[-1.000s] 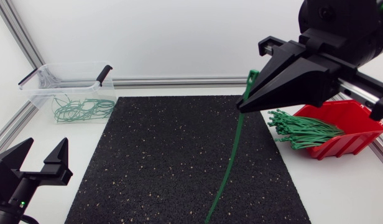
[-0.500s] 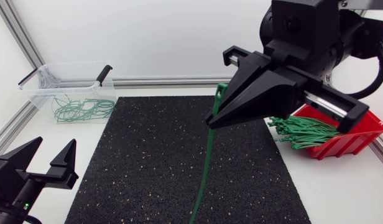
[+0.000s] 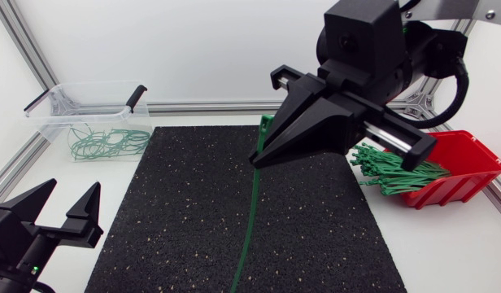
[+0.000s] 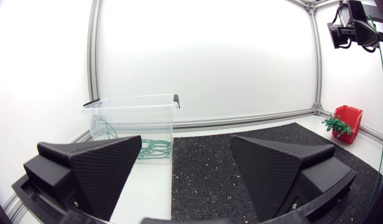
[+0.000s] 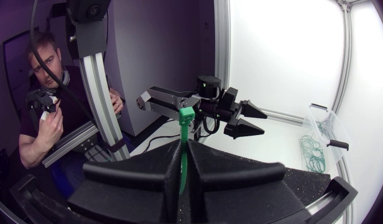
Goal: Take a green cable tie from the red box, thread the tail through the head to close it, then place it in the transparent bin on the left.
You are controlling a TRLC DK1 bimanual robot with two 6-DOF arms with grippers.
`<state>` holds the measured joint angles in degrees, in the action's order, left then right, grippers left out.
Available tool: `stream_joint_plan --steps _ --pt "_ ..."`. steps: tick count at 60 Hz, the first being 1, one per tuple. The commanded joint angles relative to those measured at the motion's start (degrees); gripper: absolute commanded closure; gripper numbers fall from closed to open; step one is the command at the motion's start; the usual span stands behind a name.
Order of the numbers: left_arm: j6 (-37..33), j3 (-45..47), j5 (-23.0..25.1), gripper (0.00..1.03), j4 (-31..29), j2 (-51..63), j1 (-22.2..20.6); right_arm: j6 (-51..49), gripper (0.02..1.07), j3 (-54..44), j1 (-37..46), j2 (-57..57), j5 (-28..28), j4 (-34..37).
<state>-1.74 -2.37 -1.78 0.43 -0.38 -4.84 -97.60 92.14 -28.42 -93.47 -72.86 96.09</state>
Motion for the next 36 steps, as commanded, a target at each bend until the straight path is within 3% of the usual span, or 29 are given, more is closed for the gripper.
stream_joint_plan --steps 1,24,36 --pt "-1.25 1.67 -0.06 0.04 -0.87 -0.41 -0.87 -1.54 1.01 2.08 -0.4 -1.1 -0.35 11.22" --pt "-0.9 -1.14 -0.06 0.04 -4.12 -0.41 -4.04 -0.13 1.01 6.12 -3.04 -1.45 -0.44 11.4" --pt "-0.9 -5.1 -0.06 0.04 -8.16 -0.41 -8.87 0.75 1.01 8.23 -3.39 -1.36 -0.44 11.4"
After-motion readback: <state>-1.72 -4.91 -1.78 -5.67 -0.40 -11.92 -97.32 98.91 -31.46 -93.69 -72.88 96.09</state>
